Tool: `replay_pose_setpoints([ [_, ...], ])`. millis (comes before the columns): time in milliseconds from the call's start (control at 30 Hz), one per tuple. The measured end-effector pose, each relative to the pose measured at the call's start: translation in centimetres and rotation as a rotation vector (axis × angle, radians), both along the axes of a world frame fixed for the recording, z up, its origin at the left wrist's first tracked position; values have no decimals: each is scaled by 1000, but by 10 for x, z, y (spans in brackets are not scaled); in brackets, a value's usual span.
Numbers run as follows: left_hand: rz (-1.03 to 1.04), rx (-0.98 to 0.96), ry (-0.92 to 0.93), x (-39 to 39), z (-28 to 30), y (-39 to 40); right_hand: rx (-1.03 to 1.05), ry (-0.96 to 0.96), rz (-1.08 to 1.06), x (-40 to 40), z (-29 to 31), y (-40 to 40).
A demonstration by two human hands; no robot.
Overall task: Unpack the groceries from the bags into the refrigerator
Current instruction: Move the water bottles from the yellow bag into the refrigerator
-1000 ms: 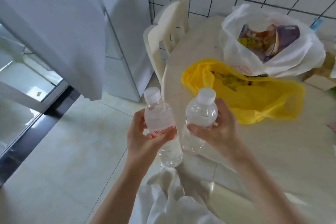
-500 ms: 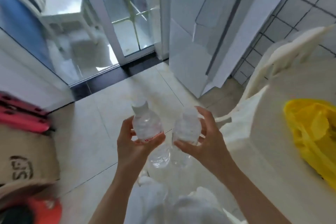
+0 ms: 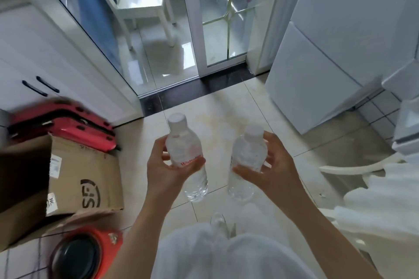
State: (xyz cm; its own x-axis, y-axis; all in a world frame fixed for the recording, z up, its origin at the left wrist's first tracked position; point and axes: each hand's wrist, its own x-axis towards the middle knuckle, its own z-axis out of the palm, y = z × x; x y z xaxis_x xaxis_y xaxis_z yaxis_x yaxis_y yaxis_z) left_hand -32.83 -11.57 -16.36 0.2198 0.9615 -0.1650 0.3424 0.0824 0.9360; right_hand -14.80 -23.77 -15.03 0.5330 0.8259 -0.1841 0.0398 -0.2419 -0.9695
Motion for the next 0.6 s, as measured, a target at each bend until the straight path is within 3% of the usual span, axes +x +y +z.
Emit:
replay_pose_setpoints([
  [600, -196, 13, -59, 214, 8, 202, 94, -109, -238, 199, 20, 197],
])
